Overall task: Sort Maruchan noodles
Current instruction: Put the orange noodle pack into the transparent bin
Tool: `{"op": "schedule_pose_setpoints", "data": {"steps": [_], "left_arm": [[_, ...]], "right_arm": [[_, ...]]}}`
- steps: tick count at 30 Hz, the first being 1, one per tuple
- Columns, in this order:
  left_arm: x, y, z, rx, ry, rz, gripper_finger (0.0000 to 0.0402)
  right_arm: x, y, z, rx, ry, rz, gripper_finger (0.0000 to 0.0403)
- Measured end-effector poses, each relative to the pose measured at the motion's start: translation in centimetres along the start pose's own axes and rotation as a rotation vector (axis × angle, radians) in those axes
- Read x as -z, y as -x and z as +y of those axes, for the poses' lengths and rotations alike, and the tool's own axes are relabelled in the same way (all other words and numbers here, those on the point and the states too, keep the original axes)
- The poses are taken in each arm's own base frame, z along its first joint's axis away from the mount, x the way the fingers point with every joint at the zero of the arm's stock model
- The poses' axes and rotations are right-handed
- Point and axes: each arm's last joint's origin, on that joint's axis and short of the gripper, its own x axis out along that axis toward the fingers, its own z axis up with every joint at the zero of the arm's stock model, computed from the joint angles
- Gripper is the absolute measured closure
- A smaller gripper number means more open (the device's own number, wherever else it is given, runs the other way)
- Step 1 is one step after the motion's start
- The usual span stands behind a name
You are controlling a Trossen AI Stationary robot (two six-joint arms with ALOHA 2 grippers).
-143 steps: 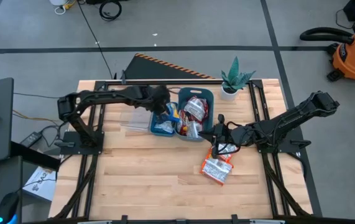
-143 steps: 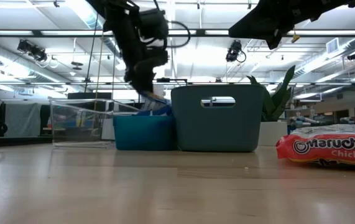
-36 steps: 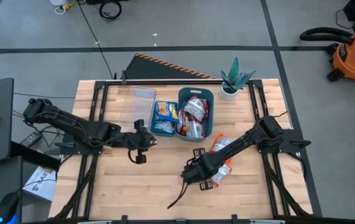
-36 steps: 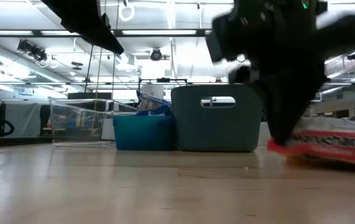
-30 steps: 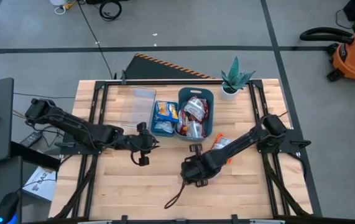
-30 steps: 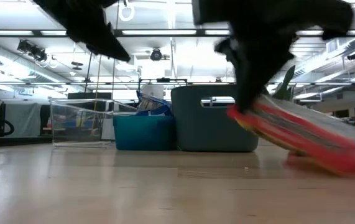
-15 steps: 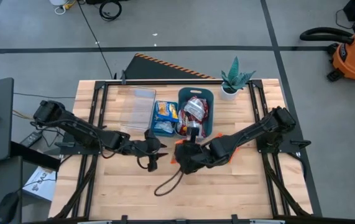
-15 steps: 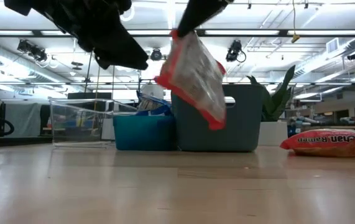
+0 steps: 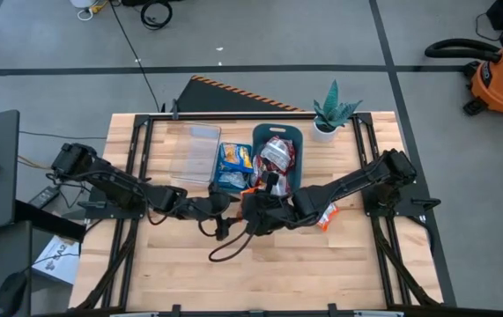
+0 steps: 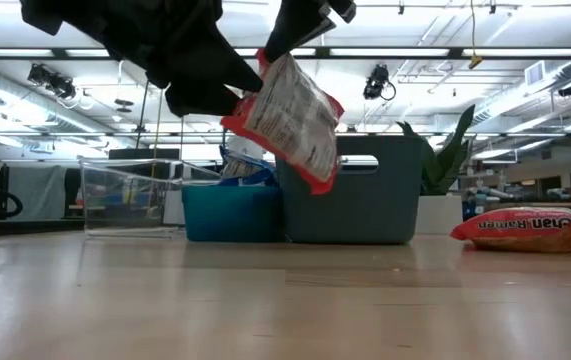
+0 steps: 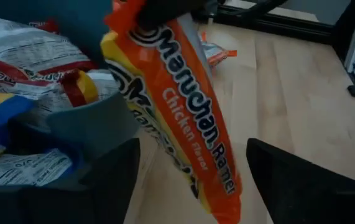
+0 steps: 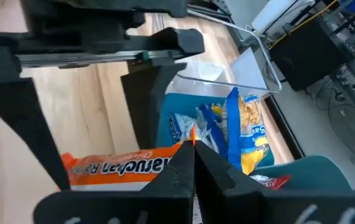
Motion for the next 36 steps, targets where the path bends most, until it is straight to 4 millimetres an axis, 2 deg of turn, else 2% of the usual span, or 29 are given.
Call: {"op": "schedule_pose_setpoints", "data": {"steps": [8,19,31,36], "left_arm": [[-0.3,-0.7,1.2,-0.056,0.116,-0.01,0.0097],[-0.4,-0.9,1.7,-0.076,0.045,-0.01,0.0125],[-0.4,-0.9,1.7,-0.071,0.011,-0.002,0.0232],[-0.3,-0.9,1.6,-0.036,-0.001,0.012,0.0262]], "right_arm": [[-0.5,0.0,0.0,0.017,-0.044,-0.045,0.0396],[-1.1,0.1,0.2,0.011,-0.056,-0.093,0.0396],[-1.1,0.7,0.8,-0.018,-0.034,-0.11,0.0391],[-1.1,0.7,0.9,-0.059,-0.012,-0.11,0.039]]}}
